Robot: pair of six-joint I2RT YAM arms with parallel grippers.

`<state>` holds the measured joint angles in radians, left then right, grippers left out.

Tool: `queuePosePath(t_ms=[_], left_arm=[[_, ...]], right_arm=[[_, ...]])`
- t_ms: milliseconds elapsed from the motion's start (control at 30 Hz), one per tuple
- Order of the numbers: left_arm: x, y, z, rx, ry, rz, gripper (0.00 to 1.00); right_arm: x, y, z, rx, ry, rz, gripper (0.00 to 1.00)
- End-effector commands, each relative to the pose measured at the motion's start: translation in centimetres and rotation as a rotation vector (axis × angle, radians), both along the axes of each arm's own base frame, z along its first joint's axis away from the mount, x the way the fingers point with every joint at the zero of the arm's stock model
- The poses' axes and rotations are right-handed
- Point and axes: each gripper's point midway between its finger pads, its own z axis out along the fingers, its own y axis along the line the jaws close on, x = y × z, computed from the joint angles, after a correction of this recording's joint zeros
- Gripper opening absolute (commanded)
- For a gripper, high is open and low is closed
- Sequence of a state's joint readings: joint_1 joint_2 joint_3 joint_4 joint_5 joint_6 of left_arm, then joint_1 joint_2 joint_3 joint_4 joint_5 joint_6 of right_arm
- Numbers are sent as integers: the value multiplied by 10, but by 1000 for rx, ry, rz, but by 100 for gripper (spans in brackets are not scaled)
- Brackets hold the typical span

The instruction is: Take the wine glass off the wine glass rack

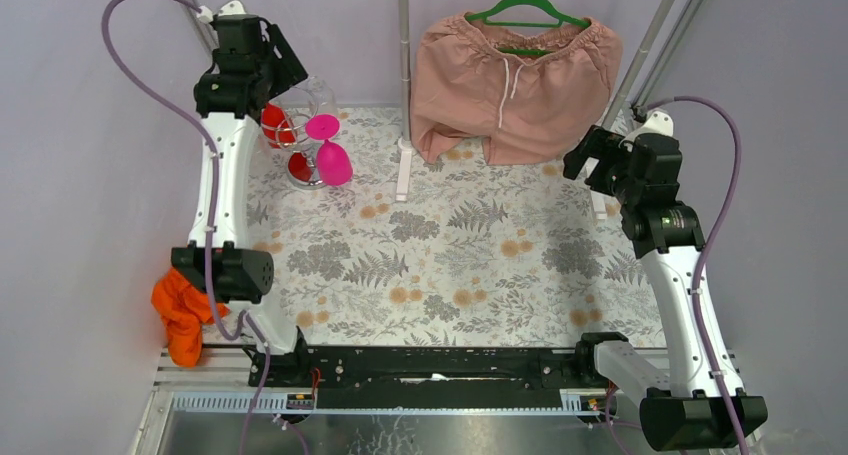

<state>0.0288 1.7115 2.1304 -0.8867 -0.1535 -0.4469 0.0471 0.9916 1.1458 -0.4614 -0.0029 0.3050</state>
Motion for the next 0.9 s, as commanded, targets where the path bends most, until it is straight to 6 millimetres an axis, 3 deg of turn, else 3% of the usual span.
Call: queuePosePath(t_ms=[0, 200, 600, 867], left_arm=[[24, 3, -10, -17, 6, 7, 80], [41, 13, -35, -13, 52, 71, 76], [48, 41, -43, 53, 60, 220, 76], [70, 41, -59, 77, 62, 234, 75]], right_arm=[[2, 8, 14, 30, -78, 31, 100], [9, 10, 3, 33, -69, 40, 100], [25, 16, -32, 56, -4, 55, 100], [30, 16, -40, 65, -1, 51, 100]])
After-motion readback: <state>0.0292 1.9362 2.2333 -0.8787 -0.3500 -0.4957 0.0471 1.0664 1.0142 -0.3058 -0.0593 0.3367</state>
